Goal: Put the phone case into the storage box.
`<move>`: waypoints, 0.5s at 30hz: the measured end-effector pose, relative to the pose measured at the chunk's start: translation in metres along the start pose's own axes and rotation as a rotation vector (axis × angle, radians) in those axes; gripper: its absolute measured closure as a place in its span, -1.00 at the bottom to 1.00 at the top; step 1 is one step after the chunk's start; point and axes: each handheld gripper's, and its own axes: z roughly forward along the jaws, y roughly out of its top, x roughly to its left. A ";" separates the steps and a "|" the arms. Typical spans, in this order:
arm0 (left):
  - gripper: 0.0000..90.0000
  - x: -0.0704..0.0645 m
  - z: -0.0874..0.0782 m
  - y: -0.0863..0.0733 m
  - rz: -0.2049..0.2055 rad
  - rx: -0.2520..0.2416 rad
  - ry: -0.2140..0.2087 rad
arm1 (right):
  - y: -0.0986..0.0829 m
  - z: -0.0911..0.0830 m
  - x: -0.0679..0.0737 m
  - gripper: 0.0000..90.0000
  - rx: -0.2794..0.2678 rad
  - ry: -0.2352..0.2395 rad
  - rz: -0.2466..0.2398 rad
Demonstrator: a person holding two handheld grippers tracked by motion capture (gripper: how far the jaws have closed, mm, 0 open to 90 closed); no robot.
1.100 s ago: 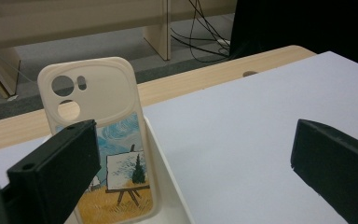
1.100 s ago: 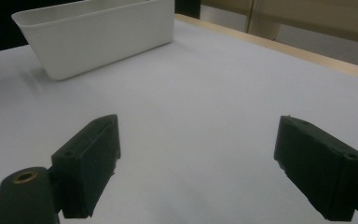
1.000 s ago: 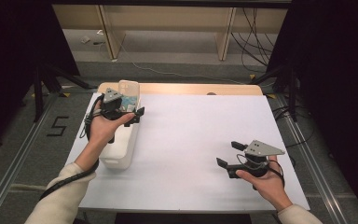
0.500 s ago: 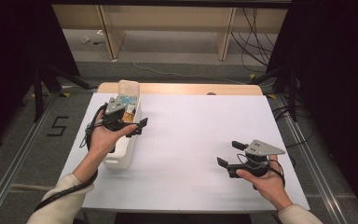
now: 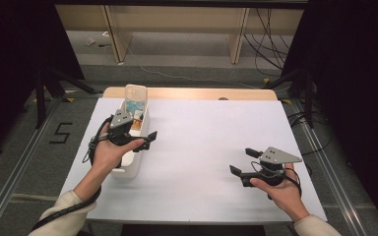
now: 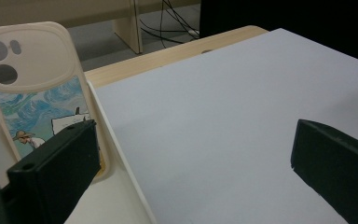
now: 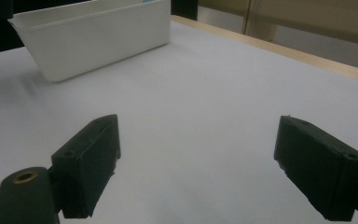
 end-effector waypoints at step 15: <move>-1.00 -0.009 -0.013 -0.011 0.038 -0.026 -0.026 | 0.000 0.000 -0.001 -0.66 -0.005 -0.001 0.003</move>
